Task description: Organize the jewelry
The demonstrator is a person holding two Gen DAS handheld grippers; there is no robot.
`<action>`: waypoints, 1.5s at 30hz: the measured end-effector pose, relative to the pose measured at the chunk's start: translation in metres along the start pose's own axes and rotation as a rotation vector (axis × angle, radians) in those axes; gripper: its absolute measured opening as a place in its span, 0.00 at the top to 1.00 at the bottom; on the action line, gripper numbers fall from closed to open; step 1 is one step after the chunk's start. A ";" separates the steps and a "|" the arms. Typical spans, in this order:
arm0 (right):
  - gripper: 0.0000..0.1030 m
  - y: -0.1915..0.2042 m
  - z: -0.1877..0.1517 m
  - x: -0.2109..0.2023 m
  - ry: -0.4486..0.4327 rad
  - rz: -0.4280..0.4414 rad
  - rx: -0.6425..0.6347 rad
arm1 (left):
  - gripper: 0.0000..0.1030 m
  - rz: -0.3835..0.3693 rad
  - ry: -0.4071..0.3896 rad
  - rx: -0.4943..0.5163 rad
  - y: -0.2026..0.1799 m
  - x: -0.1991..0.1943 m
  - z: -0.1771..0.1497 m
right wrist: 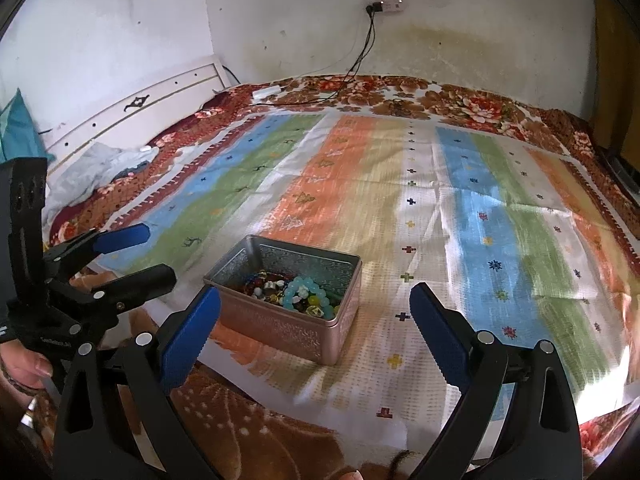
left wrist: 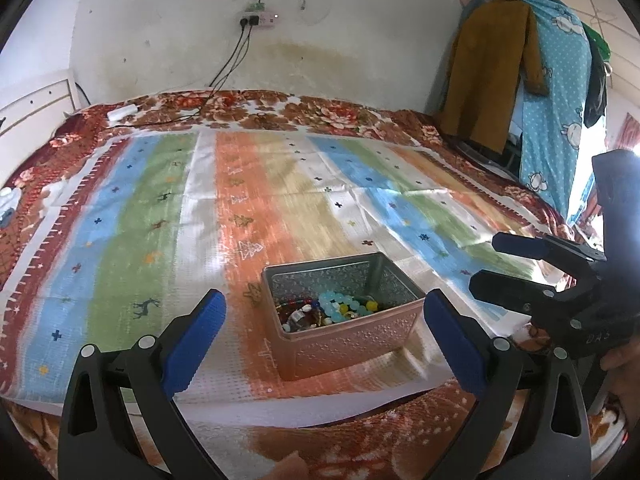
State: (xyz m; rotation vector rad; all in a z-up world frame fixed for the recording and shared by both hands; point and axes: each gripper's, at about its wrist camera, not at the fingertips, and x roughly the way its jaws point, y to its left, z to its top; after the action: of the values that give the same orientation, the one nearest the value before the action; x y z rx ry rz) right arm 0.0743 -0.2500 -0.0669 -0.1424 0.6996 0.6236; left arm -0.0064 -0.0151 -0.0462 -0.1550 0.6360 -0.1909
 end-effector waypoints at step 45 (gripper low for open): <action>0.07 0.009 -0.007 0.008 0.034 0.001 -0.017 | 0.06 0.027 -0.002 0.012 -0.002 0.000 -0.002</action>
State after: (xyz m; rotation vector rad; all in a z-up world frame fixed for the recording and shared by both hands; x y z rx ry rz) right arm 0.0701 -0.2407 -0.0764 -0.1685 0.7277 0.6297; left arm -0.0074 -0.0171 -0.0474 -0.1354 0.6342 -0.1682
